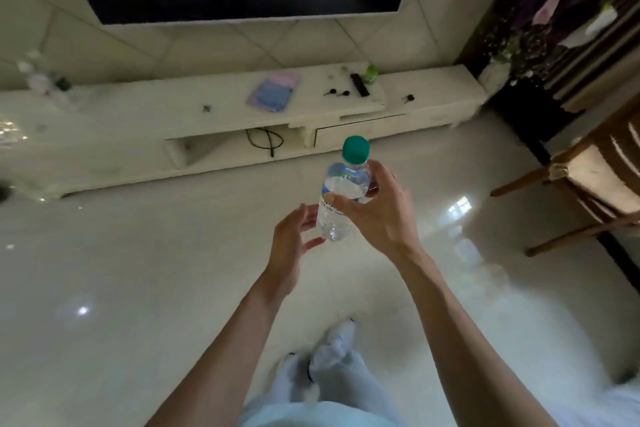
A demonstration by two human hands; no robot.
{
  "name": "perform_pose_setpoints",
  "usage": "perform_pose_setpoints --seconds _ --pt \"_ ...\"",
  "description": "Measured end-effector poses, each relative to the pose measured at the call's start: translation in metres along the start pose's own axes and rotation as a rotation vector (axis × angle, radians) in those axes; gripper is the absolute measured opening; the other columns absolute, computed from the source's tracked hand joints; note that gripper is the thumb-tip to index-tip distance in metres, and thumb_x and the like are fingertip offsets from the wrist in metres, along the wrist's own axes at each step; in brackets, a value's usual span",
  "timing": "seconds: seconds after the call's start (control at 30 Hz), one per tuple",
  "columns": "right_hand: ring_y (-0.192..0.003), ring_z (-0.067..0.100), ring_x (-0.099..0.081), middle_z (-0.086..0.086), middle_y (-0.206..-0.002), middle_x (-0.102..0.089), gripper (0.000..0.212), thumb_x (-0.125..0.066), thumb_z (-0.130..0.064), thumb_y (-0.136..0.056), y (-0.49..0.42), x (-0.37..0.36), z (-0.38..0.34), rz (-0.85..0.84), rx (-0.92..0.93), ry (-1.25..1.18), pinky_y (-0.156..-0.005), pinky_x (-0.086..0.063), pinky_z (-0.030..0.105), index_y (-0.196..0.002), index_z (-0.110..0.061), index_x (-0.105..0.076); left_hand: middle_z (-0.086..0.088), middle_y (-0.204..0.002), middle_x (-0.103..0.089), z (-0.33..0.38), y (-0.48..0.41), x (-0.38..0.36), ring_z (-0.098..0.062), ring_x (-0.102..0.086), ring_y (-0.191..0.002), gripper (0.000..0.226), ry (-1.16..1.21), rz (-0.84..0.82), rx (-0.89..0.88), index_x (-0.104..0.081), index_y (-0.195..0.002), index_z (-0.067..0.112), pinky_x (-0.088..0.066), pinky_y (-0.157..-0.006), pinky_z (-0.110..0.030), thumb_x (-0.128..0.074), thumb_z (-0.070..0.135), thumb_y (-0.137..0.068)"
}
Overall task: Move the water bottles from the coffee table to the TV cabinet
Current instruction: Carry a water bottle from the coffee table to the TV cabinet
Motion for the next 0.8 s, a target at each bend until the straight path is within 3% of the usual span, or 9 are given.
perform_pose_setpoints --seconds 0.13,0.27,0.37,0.57,0.67,0.8 --pt "-0.095 0.015 -0.062 -0.007 -0.109 -0.065 0.074 -0.079 -0.057 -0.064 -0.04 -0.052 -0.041 -0.135 0.104 -0.005 -0.083 -0.056 0.04 -0.126 -0.026 -0.053 -0.004 -0.109 -0.068 0.018 -0.017 0.054 -0.023 -0.058 -0.113 0.032 0.058 0.187 -0.052 -0.07 -0.099 0.022 -0.056 -0.088 -0.045 -0.042 0.037 -0.102" --pt "-0.095 0.014 -0.063 -0.005 -0.111 -0.064 0.082 -0.07 -0.071 -0.056 -0.077 -0.099 -0.074 -0.281 0.191 -0.04 -0.081 -0.056 0.038 -0.125 -0.029 -0.051 0.002 -0.1 -0.07 0.044 -0.028 0.091 -0.017 -0.058 -0.107 0.032 0.128 0.355 -0.087 -0.071 -0.093 0.024 -0.055 -0.09 -0.045 -0.042 0.033 -0.103" --pt "-0.094 0.013 -0.063 -0.006 -0.112 -0.064 0.076 -0.074 -0.066 -0.06 -0.094 -0.13 -0.1 -0.387 0.254 -0.041 -0.079 -0.055 0.033 -0.123 -0.031 -0.052 0.003 -0.087 -0.071 0.058 -0.025 0.118 -0.019 -0.059 -0.102 0.037 0.218 0.499 -0.108 -0.075 -0.08 0.024 -0.054 -0.092 -0.049 -0.046 0.027 -0.102" --pt "-0.091 0.012 -0.064 -0.008 -0.106 -0.067 0.078 -0.068 -0.073 -0.057 -0.103 -0.191 -0.151 -0.57 0.422 -0.015 -0.077 -0.055 0.031 -0.124 -0.036 -0.051 -0.011 -0.097 -0.066 0.067 -0.015 0.165 -0.029 -0.06 -0.105 0.019 0.367 0.733 -0.16 -0.071 -0.087 0.013 -0.055 -0.093 -0.051 -0.055 0.021 -0.096" --pt "-0.092 0.01 -0.064 -0.008 -0.107 -0.066 0.077 -0.068 -0.073 -0.057 -0.098 -0.221 -0.175 -0.657 0.478 -0.024 -0.081 -0.057 0.034 -0.123 -0.038 -0.051 -0.022 -0.112 -0.066 0.067 -0.008 0.19 -0.035 -0.06 -0.115 0.023 0.398 0.819 -0.179 -0.072 -0.102 0.008 -0.058 -0.088 -0.048 -0.057 0.02 -0.091" --pt "-0.091 0.01 -0.063 -0.01 -0.103 -0.065 0.072 -0.071 -0.07 -0.057 -0.087 -0.263 -0.206 -0.753 0.535 -0.028 -0.082 -0.057 0.037 -0.118 -0.038 -0.053 -0.017 -0.112 -0.07 0.07 0.005 0.229 -0.031 -0.065 -0.112 0.027 0.461 0.925 -0.181 -0.069 -0.112 0.003 -0.057 -0.09 -0.049 -0.054 0.013 -0.093"
Point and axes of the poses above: each hand's wrist, its own y-axis away from the middle knuckle, its own x-axis out of the back of the hand, z = x × y, the point moved 7 cm from there along -y, towards the middle knuckle
